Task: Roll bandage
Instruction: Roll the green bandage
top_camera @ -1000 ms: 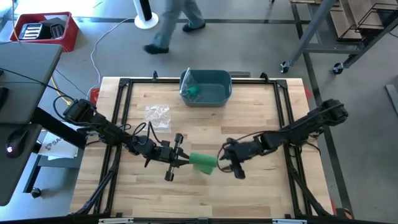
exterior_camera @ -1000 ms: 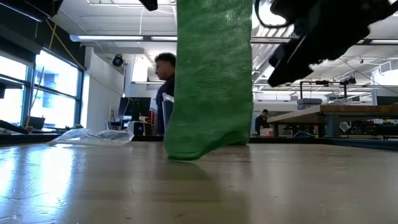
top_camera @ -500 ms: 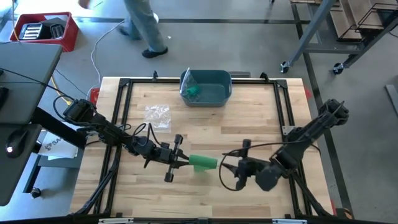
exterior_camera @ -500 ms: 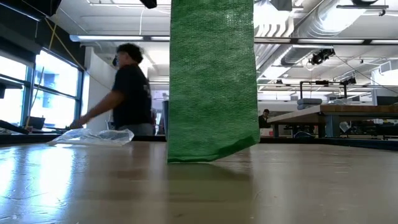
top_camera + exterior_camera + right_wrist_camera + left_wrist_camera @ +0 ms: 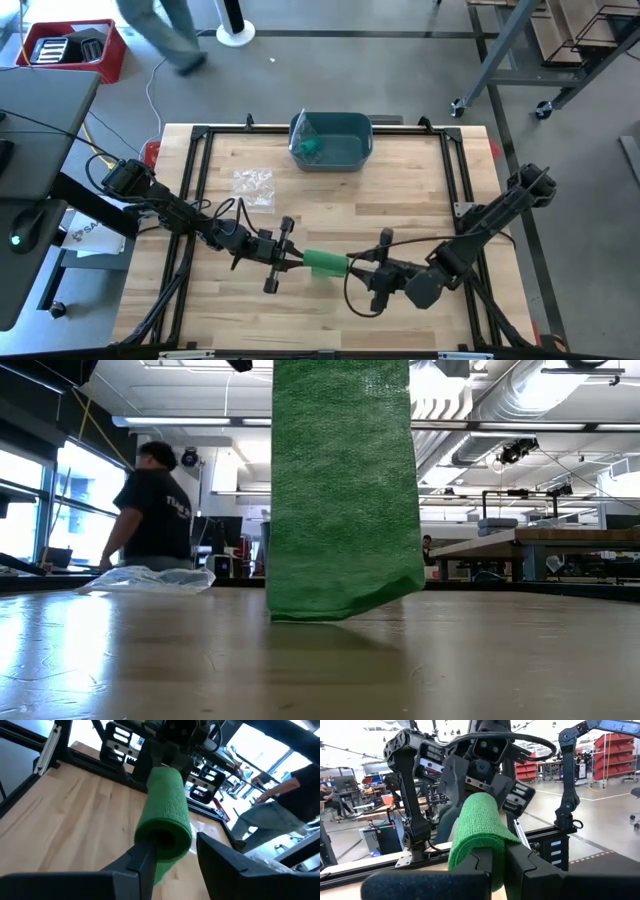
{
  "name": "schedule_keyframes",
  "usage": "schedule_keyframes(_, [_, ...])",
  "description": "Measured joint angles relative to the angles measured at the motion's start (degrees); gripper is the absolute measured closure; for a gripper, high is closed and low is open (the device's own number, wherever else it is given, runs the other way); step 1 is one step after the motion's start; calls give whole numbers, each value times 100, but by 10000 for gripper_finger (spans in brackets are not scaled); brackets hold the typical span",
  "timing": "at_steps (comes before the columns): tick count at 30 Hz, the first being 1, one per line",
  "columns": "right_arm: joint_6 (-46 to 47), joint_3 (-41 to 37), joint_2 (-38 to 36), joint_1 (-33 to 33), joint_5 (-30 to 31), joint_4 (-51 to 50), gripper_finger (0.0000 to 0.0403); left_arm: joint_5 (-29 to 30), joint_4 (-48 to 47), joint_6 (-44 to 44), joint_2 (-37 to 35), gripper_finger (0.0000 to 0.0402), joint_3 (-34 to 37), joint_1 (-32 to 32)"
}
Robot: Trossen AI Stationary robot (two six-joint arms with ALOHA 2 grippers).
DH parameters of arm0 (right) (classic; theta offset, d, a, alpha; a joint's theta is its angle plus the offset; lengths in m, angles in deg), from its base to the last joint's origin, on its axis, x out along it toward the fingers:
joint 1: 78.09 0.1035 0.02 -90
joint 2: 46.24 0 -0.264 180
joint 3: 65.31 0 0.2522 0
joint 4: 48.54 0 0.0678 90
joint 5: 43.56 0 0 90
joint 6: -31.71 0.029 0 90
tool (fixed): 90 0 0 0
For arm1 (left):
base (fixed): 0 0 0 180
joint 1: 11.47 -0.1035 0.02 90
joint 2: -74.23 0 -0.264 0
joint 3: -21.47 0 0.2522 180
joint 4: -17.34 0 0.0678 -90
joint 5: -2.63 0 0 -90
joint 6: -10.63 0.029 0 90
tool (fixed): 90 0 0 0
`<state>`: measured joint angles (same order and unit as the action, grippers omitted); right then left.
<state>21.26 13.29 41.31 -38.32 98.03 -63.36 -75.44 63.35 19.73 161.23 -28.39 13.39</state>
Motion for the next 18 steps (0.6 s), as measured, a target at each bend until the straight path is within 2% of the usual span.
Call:
schedule_keyframes(6, [-126,-2,-9,-68,82,52,274,-190,9,-123,-2,392,0,-4])
schedule_keyframes(12, [-627,-4,-11,-299,-456,221,283,-240,6,-410,-2,390,0,-9])
schedule_keyframes(15, [-764,-4,-11,-372,-485,219,310,-205,7,-576,-2,379,0,-18])
schedule_keyframes(18, [-764,-4,-14,-389,-482,216,360,-225,-24,-817,-4,357,0,-88])
